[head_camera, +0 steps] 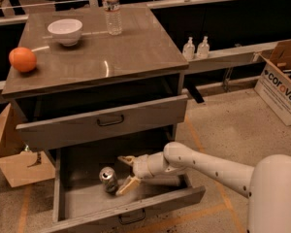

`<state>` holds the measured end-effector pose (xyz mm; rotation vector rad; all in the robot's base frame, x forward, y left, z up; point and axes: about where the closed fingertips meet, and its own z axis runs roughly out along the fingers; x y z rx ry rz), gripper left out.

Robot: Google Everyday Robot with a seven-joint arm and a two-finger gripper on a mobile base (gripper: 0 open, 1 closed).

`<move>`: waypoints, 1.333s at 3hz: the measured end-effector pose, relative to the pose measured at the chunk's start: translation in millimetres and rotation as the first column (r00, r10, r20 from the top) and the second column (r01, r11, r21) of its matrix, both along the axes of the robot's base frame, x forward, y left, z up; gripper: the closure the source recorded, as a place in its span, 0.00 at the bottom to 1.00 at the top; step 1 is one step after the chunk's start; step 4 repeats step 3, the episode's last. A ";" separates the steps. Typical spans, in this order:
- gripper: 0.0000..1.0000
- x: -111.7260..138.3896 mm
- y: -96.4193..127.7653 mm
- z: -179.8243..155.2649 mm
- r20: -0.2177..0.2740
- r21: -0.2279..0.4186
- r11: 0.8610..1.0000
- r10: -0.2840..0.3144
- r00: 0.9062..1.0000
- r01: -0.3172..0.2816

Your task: Place 7up can into middle drawer

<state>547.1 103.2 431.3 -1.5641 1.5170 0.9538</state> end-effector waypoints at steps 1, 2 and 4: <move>0.42 5.0 -37.7 23.0 0.025 -0.085 0.995 -0.044 0.999 0.046; 0.65 12.1 -77.0 55.5 0.074 -0.195 0.979 -0.054 0.996 0.067; 0.68 18.8 -82.3 73.4 0.106 -0.213 0.974 -0.054 0.993 0.075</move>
Offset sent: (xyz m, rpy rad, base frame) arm 0.0328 -0.1434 0.1187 -0.3734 -0.1625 -0.0909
